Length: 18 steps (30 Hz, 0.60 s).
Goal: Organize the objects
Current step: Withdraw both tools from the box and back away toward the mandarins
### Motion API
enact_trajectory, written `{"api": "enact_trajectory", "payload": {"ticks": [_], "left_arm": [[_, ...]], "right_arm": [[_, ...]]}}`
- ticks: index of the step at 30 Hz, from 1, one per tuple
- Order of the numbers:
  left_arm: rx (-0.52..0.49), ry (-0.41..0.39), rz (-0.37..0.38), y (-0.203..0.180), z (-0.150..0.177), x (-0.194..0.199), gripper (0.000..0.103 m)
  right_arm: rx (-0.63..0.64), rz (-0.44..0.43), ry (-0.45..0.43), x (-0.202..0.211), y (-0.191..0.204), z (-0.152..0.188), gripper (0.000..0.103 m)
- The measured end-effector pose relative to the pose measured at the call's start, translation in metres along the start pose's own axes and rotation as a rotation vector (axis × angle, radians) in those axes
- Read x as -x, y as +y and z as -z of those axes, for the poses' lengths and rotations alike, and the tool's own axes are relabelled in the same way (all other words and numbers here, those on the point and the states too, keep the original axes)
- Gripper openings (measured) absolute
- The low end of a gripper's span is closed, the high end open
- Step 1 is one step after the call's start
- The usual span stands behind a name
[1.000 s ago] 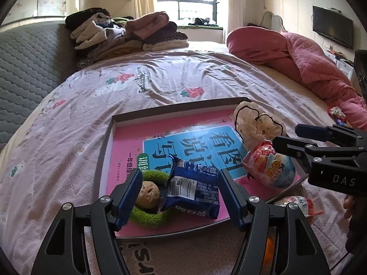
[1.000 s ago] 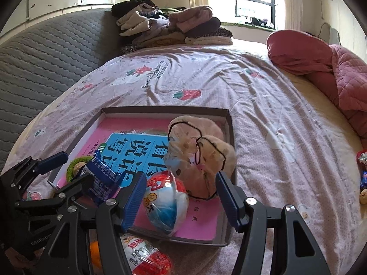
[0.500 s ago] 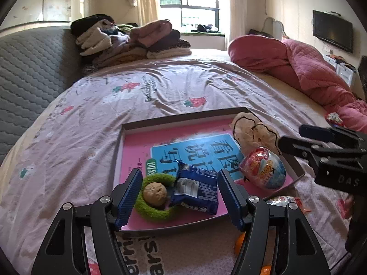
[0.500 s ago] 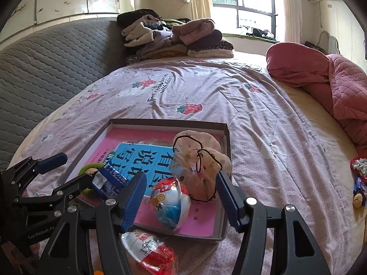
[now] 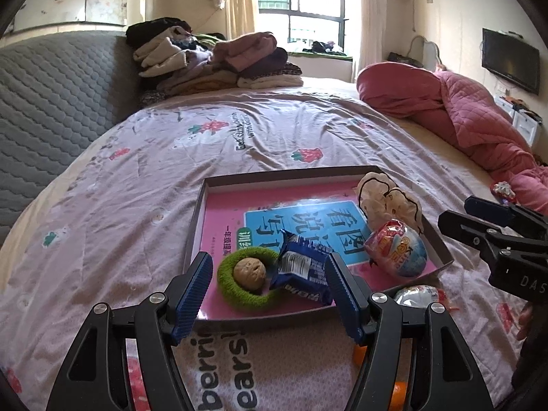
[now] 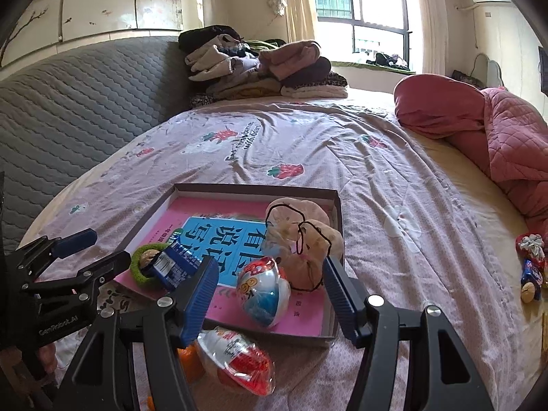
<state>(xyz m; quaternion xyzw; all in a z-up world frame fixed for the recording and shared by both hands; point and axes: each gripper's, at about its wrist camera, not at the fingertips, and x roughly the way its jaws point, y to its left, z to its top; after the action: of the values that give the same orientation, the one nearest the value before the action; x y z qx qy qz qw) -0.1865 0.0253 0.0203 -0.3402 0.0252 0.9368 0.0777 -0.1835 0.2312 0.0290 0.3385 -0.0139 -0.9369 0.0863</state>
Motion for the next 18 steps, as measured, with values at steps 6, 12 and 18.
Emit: {"api": "enact_trajectory", "payload": {"ticks": [6,12,18], "left_arm": [[0.002,0.008,-0.009,-0.002,0.011,0.013,0.069],[-0.041,-0.014,-0.046,-0.014,0.025,0.026,0.069],[-0.044,-0.001,-0.017,-0.020,0.036,0.032,0.069]], "right_arm": [[0.000,-0.007,-0.001,0.007,0.002,0.008,0.063],[-0.007,-0.017,-0.020,0.018,0.002,0.011,0.063],[0.001,-0.010,-0.016,0.025,0.001,0.022,0.063]]}}
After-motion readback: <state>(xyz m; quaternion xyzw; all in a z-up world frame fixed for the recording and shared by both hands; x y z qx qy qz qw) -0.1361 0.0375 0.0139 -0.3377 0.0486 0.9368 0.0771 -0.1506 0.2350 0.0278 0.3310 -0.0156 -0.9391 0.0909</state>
